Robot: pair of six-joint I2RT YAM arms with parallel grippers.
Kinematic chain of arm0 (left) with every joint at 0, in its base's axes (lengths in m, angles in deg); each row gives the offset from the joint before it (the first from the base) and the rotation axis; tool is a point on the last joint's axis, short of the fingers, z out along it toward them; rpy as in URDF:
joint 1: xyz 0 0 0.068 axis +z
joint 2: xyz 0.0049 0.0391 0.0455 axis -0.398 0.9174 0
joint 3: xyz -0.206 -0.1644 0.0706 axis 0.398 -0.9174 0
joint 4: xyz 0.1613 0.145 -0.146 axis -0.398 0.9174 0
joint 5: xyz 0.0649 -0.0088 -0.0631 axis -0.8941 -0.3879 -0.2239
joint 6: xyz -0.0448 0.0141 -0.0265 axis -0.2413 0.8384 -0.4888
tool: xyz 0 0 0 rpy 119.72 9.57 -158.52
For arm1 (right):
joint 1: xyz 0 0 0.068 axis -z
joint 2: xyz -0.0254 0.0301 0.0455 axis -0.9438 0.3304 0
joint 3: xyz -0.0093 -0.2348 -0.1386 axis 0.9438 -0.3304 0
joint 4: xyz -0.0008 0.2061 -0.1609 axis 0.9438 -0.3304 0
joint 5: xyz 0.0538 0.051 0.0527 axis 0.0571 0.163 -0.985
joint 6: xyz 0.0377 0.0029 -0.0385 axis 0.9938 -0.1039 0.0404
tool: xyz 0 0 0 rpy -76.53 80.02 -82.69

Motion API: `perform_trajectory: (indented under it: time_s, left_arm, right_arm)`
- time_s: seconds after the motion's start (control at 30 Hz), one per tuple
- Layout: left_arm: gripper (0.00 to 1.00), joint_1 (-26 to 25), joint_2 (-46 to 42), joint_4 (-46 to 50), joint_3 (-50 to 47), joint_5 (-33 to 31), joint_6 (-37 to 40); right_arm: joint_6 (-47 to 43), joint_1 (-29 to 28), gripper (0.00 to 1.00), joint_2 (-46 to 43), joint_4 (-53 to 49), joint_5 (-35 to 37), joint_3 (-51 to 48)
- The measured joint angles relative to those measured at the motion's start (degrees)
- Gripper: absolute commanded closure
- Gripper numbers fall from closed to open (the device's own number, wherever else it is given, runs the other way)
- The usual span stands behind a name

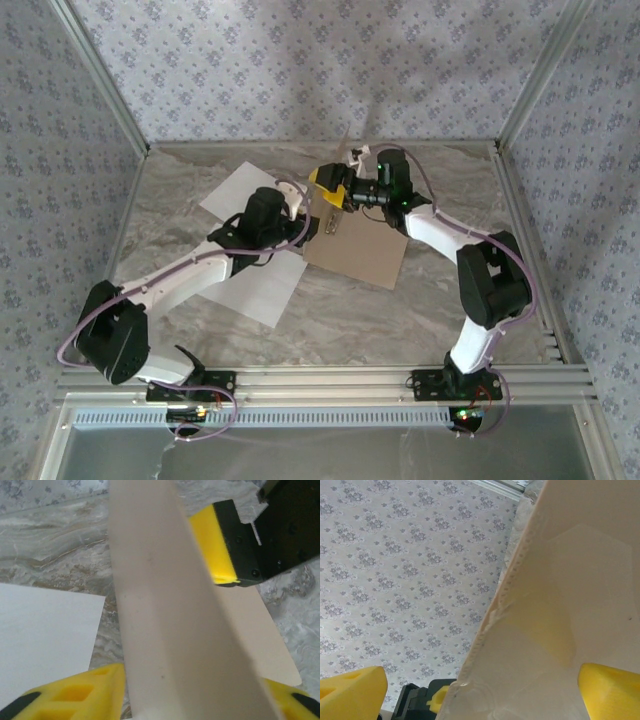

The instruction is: Put the files into the folder

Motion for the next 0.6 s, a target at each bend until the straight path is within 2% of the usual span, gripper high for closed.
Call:
perform_trajectory:
  time_s: [0.23, 0.43, 0.6]
  left_arm:
    - [0.80, 1.4, 0.7, -2.5, 0.2, 3.3, -1.0]
    - [0.88, 3.5, 1.7, -4.4, 0.2, 4.5, -5.3]
    - [0.90, 4.0, 1.8, -4.4, 0.2, 3.1, -13.6]
  right_arm:
    - [-2.2, 0.6, 0.00, -0.2, -3.4, 0.0, 1.0]
    - [-5.7, 3.6, 0.00, -4.8, -10.1, 0.4, 0.2]
    - [-9.6, 7.2, 0.00, -12.6, -16.5, 1.3, -1.3]
